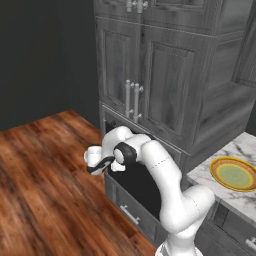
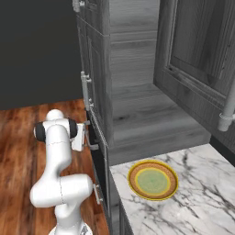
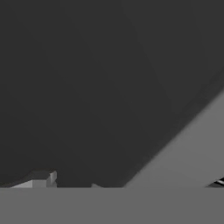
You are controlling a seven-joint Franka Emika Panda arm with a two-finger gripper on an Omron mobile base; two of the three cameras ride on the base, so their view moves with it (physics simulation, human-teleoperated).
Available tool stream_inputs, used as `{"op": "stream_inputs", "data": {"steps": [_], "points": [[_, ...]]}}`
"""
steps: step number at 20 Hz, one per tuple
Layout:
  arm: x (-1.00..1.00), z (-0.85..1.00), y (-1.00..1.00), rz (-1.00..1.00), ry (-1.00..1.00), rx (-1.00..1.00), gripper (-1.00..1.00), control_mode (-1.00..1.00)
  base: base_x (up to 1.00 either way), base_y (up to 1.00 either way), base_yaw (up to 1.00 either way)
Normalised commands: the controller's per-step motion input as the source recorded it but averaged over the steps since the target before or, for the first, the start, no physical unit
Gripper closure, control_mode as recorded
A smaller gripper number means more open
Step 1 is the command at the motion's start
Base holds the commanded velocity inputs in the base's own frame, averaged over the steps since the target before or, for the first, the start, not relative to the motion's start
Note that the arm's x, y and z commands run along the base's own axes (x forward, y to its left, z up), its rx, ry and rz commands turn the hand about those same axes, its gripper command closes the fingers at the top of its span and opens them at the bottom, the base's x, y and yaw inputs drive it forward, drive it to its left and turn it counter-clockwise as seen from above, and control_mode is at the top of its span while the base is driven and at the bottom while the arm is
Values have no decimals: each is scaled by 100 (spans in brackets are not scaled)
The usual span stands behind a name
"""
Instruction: Take the baked cake out of the oven and place it on the plate for cooling. Then close the oven door.
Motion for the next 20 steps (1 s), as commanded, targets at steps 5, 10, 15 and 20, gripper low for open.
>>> {"op": "stream_inputs", "data": {"steps": [5, 10, 15, 20], "points": [[4, -2, -65, 0, 0, 2, -100, -100, 0, 0, 0], [1, -2, -66, 0, -1, 4, -100, -100, 0, 0, 0], [0, 0, -54, -1, -13, 3, -100, -100, 0, 0, 0], [19, 0, -65, -6, -5, 4, -100, -100, 0, 0, 0]]}}
